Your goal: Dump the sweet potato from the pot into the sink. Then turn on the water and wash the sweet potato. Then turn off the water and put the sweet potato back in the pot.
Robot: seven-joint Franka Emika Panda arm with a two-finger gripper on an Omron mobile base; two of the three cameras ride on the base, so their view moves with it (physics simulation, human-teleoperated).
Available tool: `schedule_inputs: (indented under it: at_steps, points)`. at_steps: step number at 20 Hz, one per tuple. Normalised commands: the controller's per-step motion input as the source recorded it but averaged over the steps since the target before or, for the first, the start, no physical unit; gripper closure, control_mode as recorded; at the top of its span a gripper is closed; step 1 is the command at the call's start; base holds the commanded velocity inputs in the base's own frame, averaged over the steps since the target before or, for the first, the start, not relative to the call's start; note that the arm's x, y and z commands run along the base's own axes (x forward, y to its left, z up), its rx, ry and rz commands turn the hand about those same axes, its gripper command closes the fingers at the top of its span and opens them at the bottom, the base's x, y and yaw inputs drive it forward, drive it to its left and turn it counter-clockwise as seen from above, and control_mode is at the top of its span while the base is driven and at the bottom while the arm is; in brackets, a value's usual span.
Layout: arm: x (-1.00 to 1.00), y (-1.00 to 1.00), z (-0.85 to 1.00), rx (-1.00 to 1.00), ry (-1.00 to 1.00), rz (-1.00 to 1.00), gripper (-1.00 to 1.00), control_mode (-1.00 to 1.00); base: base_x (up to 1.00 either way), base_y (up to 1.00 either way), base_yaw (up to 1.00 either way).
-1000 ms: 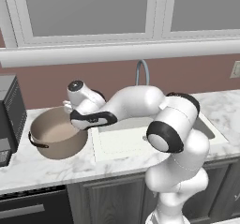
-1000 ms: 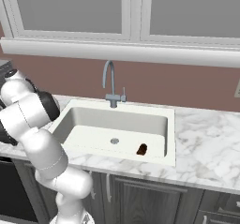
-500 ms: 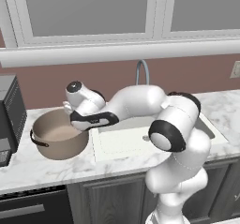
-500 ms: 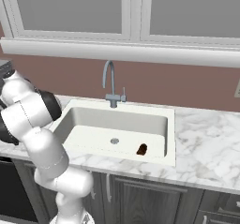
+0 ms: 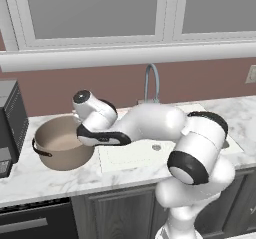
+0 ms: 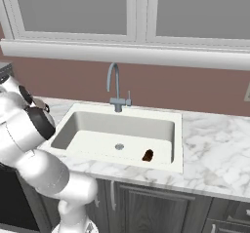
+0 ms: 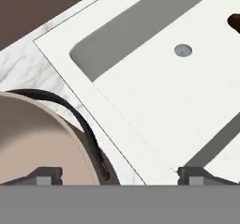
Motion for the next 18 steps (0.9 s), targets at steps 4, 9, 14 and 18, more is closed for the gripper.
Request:
schedule_inputs:
  at_steps: [4, 9, 14, 18]
  points:
    - [-0.35, -0.89, 0.02, 0.09, -0.04, -0.03, -1.0, -1.0, 0.0, 0.0, 0.0]
    - [-0.25, -0.98, 0.01, 0.08, -0.06, 0.0, -1.0, -1.0, 0.0, 0.0, 0.0]
    - [-0.21, -1.0, 0.0, 0.06, -0.07, 0.0, -1.0, -1.0, 0.0, 0.0, 0.0]
    - [-0.1, -0.96, 0.03, 0.03, -0.08, 0.0, -1.0, -1.0, 0.0, 0.0, 0.0]
